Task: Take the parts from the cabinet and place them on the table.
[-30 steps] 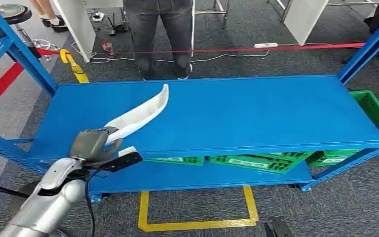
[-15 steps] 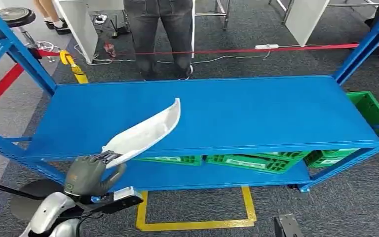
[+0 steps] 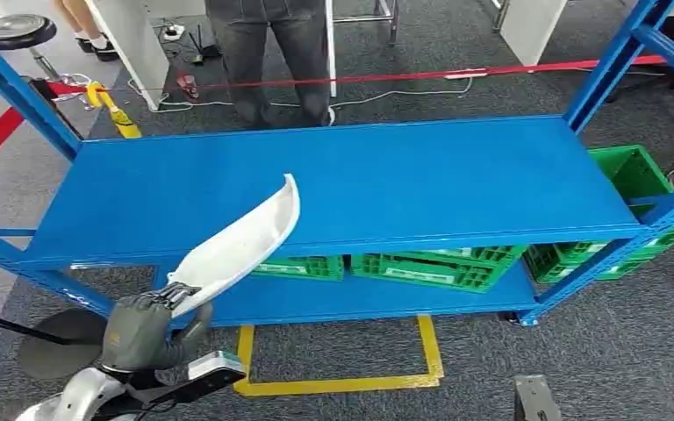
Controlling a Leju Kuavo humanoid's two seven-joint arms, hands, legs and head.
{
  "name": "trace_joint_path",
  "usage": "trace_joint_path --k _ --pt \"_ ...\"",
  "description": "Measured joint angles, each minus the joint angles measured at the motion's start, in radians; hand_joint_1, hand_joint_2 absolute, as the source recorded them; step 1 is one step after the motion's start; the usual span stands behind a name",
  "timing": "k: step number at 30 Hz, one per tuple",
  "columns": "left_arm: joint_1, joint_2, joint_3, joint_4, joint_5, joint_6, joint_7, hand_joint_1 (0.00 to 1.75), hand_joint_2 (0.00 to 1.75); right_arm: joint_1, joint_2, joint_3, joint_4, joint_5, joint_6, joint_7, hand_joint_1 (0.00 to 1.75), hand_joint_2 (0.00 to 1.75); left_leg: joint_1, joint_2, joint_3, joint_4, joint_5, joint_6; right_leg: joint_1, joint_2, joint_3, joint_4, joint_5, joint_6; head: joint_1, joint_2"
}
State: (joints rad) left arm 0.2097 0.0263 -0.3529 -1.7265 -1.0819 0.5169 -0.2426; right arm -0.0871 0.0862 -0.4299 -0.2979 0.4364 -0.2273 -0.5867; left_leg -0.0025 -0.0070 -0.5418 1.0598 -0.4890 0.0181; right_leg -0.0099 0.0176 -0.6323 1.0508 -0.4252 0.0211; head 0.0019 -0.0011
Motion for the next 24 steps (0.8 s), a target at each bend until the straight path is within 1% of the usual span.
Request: trace_joint_path --k 1,2,4,5,6,7,8,9,10,11,12,13,14,15,16,17,18,19,20,21,22,23,24 --pt "-0.001 -0.002 0.0 -0.003 0.0 0.0 0.0 1.75 1.75 0.001 0.0 -0.001 -0.002 0.001 -0.001 0.0 0.0 0.0 -0.006 0.002 0.032 -0.051 -0.019 0.012 0.006 0.0 -0.005 0.0 0.004 0.006 0.0 0.0" --pt "0.0 -0.004 0.0 -0.004 0.0 0.003 0.0 1.75 1.75 0.001 0.0 -0.004 -0.003 0.002 -0.002 0.0 0.0 0.0 -0.006 0.004 0.026 -0.053 -0.005 -0.004 0.002 -0.002 -0.006 -0.002 0.012 0.012 0.002 0.0" --pt "0.003 -0.006 0.0 -0.004 0.0 0.011 0.0 1.75 1.75 0.001 -0.001 -0.008 -0.003 0.005 -0.016 0.007 0.0 0.0 -0.012 0.003 0.018 -0.058 0.001 -0.004 -0.003 -0.004 -0.007 -0.009 0.025 0.026 -0.001 0.0" --pt "0.006 -0.006 0.0 -0.004 0.0 0.018 -0.001 1.75 1.75 0.002 -0.001 -0.01 -0.003 0.007 -0.033 0.01 0.0 0.0 -0.01 0.003 0.014 -0.069 0.013 0.001 -0.001 -0.004 -0.008 -0.014 0.033 0.034 -0.001 0.0" --pt "0.006 -0.008 0.0 -0.004 0.0 0.031 -0.003 1.75 1.75 0.003 -0.002 -0.014 -0.003 0.007 -0.051 0.01 0.0 0.0 -0.004 0.007 0.013 -0.077 0.027 0.004 -0.003 -0.005 -0.016 -0.003 0.015 0.036 -0.001 0.0" --pt "0.007 -0.013 0.0 -0.004 0.0 0.047 -0.006 1.75 1.75 0.004 -0.002 -0.017 -0.003 0.007 -0.059 0.01 0.0 0.0 -0.003 0.007 0.003 -0.079 0.034 0.012 -0.002 -0.008 -0.033 0.031 -0.035 0.04 0.003 0.0" --pt "0.008 -0.016 0.0 -0.004 0.001 0.062 -0.01 1.75 1.75 0.004 -0.002 -0.022 -0.003 0.004 -0.061 0.008 0.0 0.0 -0.003 0.008 -0.007 -0.078 0.043 0.017 -0.003 -0.009 -0.049 0.093 -0.091 0.042 0.005 0.0" --pt "0.01 -0.02 0.0 -0.003 0.009 0.072 -0.013 1.75 1.75 0.003 -0.003 -0.03 -0.003 0.0 -0.064 0.006 0.0 0.0 -0.004 0.01 -0.017 -0.078 0.052 0.018 -0.003 -0.009 -0.068 0.166 -0.138 0.045 0.004 0.0" --pt "0.012 -0.022 0.0 -0.001 0.018 0.081 -0.015 1.75 1.75 0.003 -0.003 -0.038 -0.003 -0.004 -0.064 0.005 0.0 0.0 -0.005 0.012 -0.03 -0.077 0.061 0.018 -0.001 -0.009 -0.085 0.237 -0.173 0.049 0.004 0.0" --pt "0.013 -0.024 0.0 0.003 0.029 0.087 -0.019 1.75 1.75 0.005 -0.003 -0.044 -0.003 -0.006 -0.062 0.001 0.0 0.0 -0.005 0.013 -0.042 -0.076 0.07 0.018 -0.001 -0.009 -0.086 0.275 -0.176 0.051 0.005 0.0" --pt "0.013 -0.027 -0.001 0.008 0.04 0.094 -0.023 1.75 1.75 0.008 -0.003 -0.053 -0.003 -0.008 -0.056 -0.005 0.0 0.0 -0.005 0.018 -0.054 -0.076 0.079 0.017 -0.001 -0.009 -0.066 0.269 -0.154 0.052 0.005 0.0" --pt "0.013 -0.03 -0.001 0.012 0.05 0.103 -0.026 1.75 1.75 0.01 -0.003 -0.058 -0.003 -0.012 -0.051 -0.012 0.0 0.0 -0.004 0.022 -0.065 -0.075 0.087 0.015 -0.002 -0.011 -0.028 0.227 -0.119 0.053 0.005 0.0" --pt "0.013 -0.031 -0.001 0.016 0.056 0.11 -0.031 1.75 1.75 0.01 -0.003 -0.064 -0.003 -0.015 -0.045 -0.019 0.0 0.0 -0.004 0.025 -0.076 -0.074 0.095 0.012 -0.002 -0.015 0.023 0.158 -0.088 0.054 0.005 0.0" --pt "0.013 -0.032 -0.001 0.019 0.063 0.116 -0.037 1.75 1.75 0.008 -0.003 -0.07 -0.003 -0.016 -0.042 -0.027 0.0 0.0 -0.004 0.029 -0.084 -0.07 0.101 0.007 -0.002 -0.03 0.083 0.077 -0.074 0.055 0.005 0.0" --pt "0.014 -0.033 0.0 0.023 0.071 0.118 -0.042 1.75 1.75 0.006 -0.002 -0.077 -0.005 -0.018 -0.036 -0.035 0.0 0.0 -0.01 0.033 -0.089 -0.066 0.106 0.001 0.0 -0.063 0.139 -0.004 -0.101 0.055 0.006 0.0" --pt "0.013 -0.033 0.0 0.027 0.079 0.119 -0.046 1.75 1.75 0.003 -0.002 -0.085 -0.008 -0.019 -0.029 -0.044 0.0 0.0 -0.012 0.041 -0.092 -0.06 0.111 -0.004 0.005 -0.06 0.163 -0.045 -0.111 0.041 0.004 0.0" --pt "0.012 -0.034 0.0 0.032 0.082 0.119 -0.049 1.75 1.75 0.004 -0.002 -0.09 -0.008 -0.022 -0.025 -0.049 0.0 0.0 -0.013 0.048 -0.091 -0.06 0.12 -0.007 0.004 -0.056 0.142 -0.042 -0.107 0.034 0.002 0.0" --pt "0.011 -0.035 0.0 0.035 0.086 0.119 -0.053 1.75 1.75 0.008 -0.002 -0.095 -0.009 -0.023 -0.023 -0.052 0.0 0.0 -0.01 0.055 -0.091 -0.061 0.127 -0.01 0.008 -0.048 0.138 -0.037 -0.103 0.026 0.001 0.0" --pt "0.011 -0.036 0.0 0.039 0.092 0.116 -0.056 1.75 1.75 0.013 -0.002 -0.101 -0.009 -0.024 -0.021 -0.056 0.0 0.0 -0.009 0.061 -0.091 -0.063 0.132 -0.016 0.007 -0.042 0.132 -0.037 -0.096 0.018 0.003 0.0" --pt "0.011 -0.037 0.0 0.044 0.099 0.113 -0.062 1.75 1.75 0.017 0.001 -0.107 -0.009 -0.024 -0.016 -0.061 0.0 0.0 -0.007 0.052 -0.095 -0.059 0.122 -0.024 0.002 -0.04 0.124 -0.04 -0.083 0.003 0.003 0.0" --pt "0.011 -0.037 0.0 0.049 0.107 0.111 -0.069 1.75 1.75 0.019 0.001 -0.113 -0.01 -0.023 -0.013 -0.067 0.0 0.0 -0.007 0.032 -0.106 -0.037 0.074 -0.034 0.001 -0.033 0.114 -0.04 -0.072 -0.005 0.0 0.0" --pt "0.01 -0.037 0.0 0.053 0.114 0.108 -0.075 1.75 1.75 0.018 0.001 -0.116 -0.011 -0.02 -0.011 -0.073 0.0 0.0 -0.003 0.023 -0.124 0.022 0.011 -0.039 0.0 -0.026 0.106 -0.04 -0.059 -0.01 -0.003 0.0" --pt "0.009 -0.037 -0.001 0.06 0.122 0.105 -0.081 1.75 1.75 0.018 0.002 -0.122 -0.012 -0.015 -0.007 -0.079 0.0 0.0 -0.001 0.021 -0.145 0.096 -0.043 -0.042 0.0 -0.018 0.09 -0.039 -0.046 -0.012 -0.003 0.0"
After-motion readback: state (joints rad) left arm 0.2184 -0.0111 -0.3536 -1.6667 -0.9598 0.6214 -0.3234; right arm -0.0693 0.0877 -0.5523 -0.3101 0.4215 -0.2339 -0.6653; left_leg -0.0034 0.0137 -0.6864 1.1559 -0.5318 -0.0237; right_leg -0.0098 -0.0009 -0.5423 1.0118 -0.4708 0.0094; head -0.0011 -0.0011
